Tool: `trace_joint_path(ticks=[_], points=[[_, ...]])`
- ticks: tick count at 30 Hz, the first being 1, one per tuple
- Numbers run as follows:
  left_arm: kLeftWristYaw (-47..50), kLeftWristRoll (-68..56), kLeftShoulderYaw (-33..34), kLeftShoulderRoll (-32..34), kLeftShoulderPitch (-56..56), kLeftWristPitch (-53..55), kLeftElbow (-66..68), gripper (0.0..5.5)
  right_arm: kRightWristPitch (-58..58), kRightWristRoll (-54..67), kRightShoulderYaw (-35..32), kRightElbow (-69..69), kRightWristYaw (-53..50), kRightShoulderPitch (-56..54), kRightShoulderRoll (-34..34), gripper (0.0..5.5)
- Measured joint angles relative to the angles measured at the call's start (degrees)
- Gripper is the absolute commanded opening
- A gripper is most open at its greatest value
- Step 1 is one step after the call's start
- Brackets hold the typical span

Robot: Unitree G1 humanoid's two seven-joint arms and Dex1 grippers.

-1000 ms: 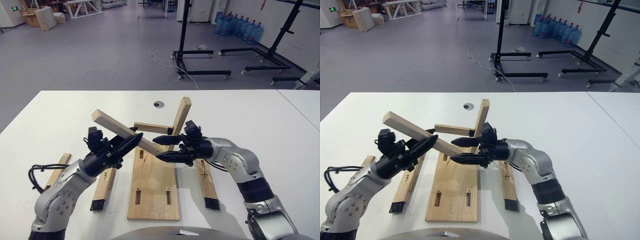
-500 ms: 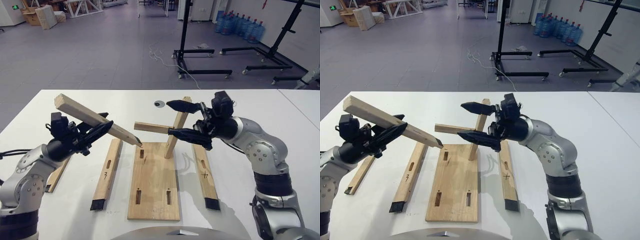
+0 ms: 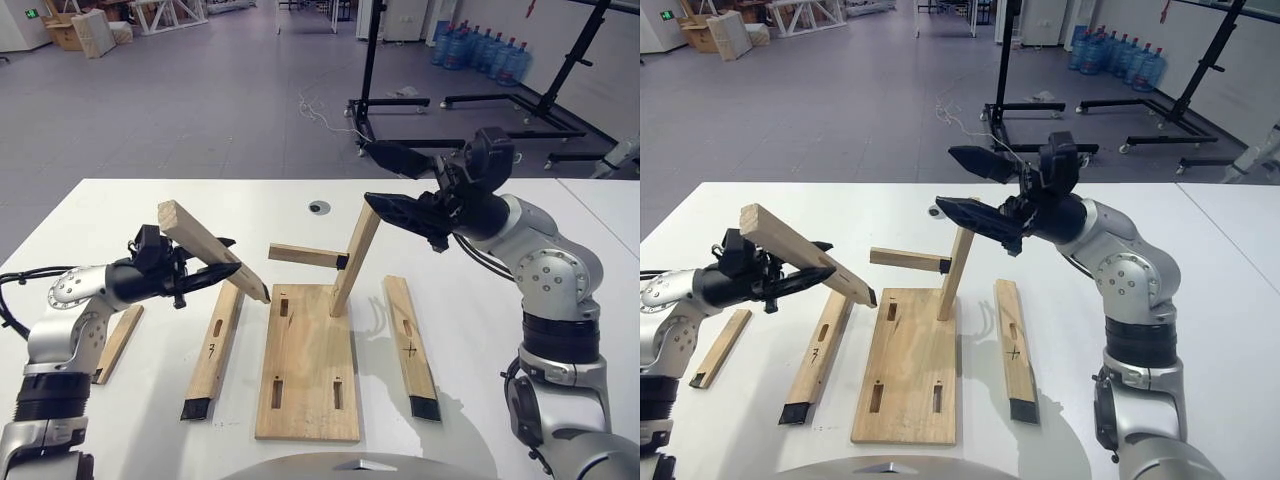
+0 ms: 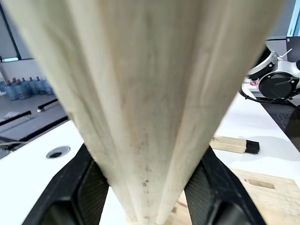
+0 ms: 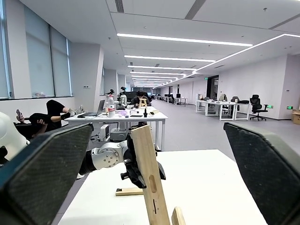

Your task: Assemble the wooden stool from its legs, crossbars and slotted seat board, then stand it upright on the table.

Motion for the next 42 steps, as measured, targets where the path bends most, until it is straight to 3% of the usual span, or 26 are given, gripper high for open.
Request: trace_joint_path(ticks=[12,34,42], points=[[-6.0,5.5,-5.8,-1.5,-7.4,-5.0,11.1,2.03,-2.1,-1.2,1.6,2.9,0.7,-2.2,0.3,5.13],[-9.9,7.6,-11.1,-0.4,-9.2,-2.6,9.2,2.03,-2.2,-3.3,2.8,4.1,1.6,-3.0,-0.1,5.13],[-9.2,7.8,-11.9,0.5,-10.1,0.3,8.8,2.03,-2.3,-5.7,3.7,7.3,7.9,-2.0,-4.0,5.13]])
